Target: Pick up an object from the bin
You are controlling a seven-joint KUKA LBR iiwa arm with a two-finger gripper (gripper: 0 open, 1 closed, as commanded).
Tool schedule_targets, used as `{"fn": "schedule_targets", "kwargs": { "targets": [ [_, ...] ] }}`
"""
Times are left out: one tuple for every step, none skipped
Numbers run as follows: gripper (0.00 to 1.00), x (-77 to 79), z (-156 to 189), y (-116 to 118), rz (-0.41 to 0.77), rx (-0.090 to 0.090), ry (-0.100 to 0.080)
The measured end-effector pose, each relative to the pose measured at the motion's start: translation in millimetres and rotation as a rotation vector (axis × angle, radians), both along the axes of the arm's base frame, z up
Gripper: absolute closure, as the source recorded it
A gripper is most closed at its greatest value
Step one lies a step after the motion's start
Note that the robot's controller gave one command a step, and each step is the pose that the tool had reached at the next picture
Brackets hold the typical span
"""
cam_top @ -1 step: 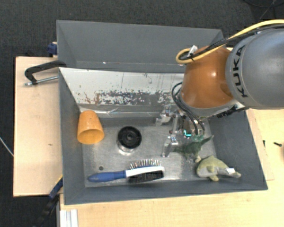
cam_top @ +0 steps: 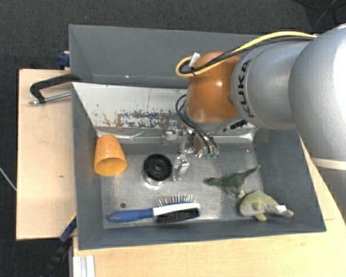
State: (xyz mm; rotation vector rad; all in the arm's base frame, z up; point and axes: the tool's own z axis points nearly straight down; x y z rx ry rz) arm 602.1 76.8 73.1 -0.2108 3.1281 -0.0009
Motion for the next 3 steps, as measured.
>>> {"fn": "schedule_targets", "kwargs": {
  "targets": [
    [0.0,-24.3,1,72,-0.051,0.004,-0.004],
    [1.0,-21.5,2,69,-0.054,0.007,-0.014],
    [1.0,-23.7,150,60,-0.055,0.005,-0.008]
  ]
}}
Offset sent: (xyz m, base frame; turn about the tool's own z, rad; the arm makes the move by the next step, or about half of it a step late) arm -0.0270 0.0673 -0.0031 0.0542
